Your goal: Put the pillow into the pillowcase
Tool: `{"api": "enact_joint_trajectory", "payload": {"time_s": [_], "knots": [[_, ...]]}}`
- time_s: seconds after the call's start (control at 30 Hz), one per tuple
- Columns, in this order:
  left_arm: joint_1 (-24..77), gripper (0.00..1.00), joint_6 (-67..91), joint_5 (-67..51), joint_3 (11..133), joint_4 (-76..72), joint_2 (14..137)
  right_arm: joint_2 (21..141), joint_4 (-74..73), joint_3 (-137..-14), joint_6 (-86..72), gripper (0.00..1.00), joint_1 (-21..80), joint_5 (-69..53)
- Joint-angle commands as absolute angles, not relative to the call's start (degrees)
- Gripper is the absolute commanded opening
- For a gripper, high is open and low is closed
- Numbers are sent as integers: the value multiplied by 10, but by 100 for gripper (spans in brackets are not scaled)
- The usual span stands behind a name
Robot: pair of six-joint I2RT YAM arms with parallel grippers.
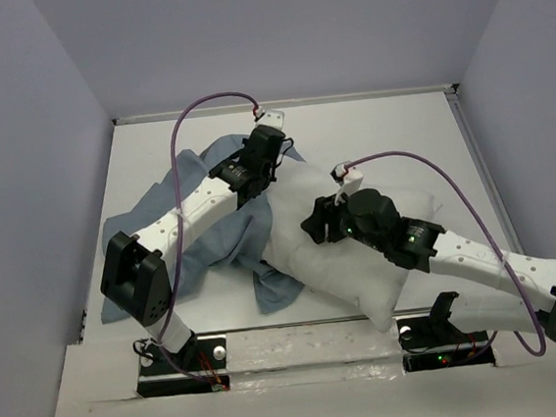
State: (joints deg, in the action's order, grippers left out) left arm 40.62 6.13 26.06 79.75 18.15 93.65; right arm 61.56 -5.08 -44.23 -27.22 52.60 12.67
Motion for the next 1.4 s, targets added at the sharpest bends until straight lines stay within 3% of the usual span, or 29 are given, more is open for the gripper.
{"api": "enact_joint_trajectory", "payload": {"time_s": [0.0,0.17,0.2,0.33,0.53,0.57,0.63,0.67,0.7,0.73,1.1,1.23,1.37], "knots": [[403,0,64,210,805,102,897,633,-40,-494,-196,83,520,113],[403,0,100,104,824,71,869,697,-48,-591,-92,96,420,49],[403,0,108,77,824,62,863,722,-45,-598,-77,99,365,-19],[403,0,125,28,803,32,849,806,-25,-624,-36,100,303,-168],[402,0,141,-41,802,-25,863,871,-7,-602,-65,98,310,-402],[402,0,144,-53,806,-32,867,868,16,-592,-74,95,315,-426],[402,0,158,-80,822,-51,878,839,105,-557,-112,80,326,-492],[403,0,172,-88,827,-60,885,821,130,-549,-148,37,326,-515],[403,0,182,-115,831,-67,887,816,147,-544,-161,16,326,-519],[402,0,192,-130,832,-76,887,810,158,-541,-168,2,326,-515],[418,0,334,-194,667,-233,769,722,355,-486,-242,0,326,-213],[432,0,352,-212,670,-221,747,762,406,-487,-272,0,315,-140],[510,0,360,-185,679,-210,749,851,459,-520,-304,0,309,-95]]}}
